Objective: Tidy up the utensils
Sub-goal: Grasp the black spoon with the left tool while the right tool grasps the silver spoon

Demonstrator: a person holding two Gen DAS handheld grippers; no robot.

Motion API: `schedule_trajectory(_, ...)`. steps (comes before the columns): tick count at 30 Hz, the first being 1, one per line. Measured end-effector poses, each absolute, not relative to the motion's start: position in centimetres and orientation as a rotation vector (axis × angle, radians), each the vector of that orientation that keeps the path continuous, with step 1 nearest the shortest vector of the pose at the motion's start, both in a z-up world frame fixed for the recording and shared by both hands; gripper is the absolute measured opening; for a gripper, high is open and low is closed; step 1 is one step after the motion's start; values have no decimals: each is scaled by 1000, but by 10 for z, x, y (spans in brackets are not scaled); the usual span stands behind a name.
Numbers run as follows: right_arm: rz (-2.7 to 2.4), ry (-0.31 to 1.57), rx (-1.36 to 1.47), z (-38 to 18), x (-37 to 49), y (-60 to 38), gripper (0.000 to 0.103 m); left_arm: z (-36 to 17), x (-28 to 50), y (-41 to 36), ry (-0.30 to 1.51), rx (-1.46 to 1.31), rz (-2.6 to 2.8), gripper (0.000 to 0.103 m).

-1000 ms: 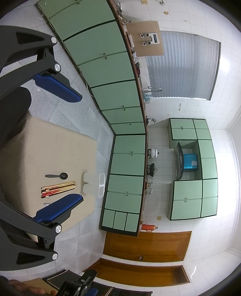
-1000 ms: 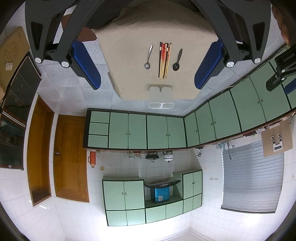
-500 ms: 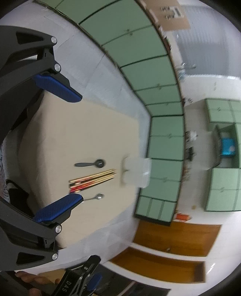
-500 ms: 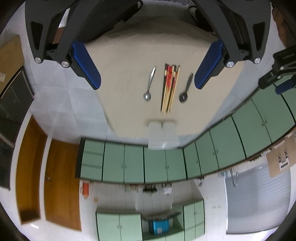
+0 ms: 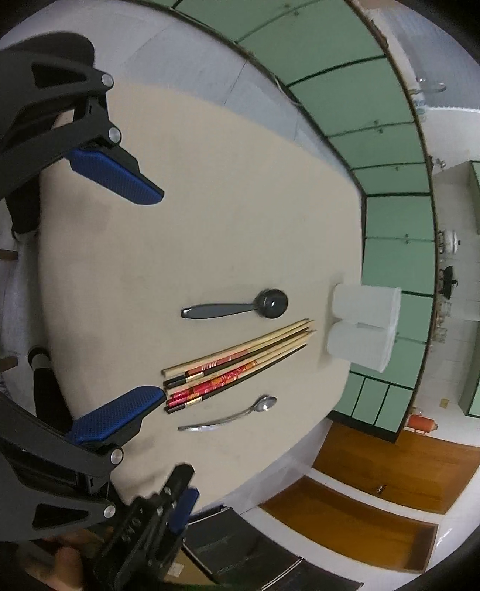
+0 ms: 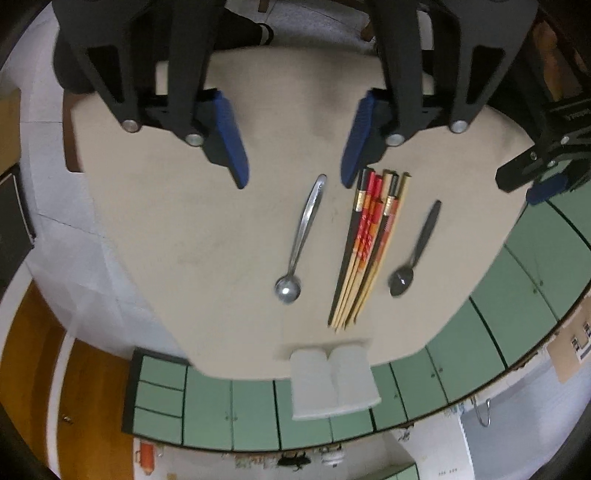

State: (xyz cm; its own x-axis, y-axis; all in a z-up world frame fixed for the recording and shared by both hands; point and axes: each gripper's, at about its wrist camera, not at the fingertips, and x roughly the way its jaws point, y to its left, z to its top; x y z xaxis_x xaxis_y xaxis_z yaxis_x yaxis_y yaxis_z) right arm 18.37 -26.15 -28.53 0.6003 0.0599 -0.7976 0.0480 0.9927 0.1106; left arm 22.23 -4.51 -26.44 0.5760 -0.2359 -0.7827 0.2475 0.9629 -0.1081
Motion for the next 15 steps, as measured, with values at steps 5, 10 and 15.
schedule_trajectory(5,36,983,133,-312,207,-262,36,-289,245,-60,961,58,-281,96)
schedule_trajectory(10,47,954,117,-311,212,-262,36,-306,258,-68,970,90,-248,88)
schedule_trajectory(15,50,911,44,-315,216,-257,36,-316,258,-75,957,135,-235,81)
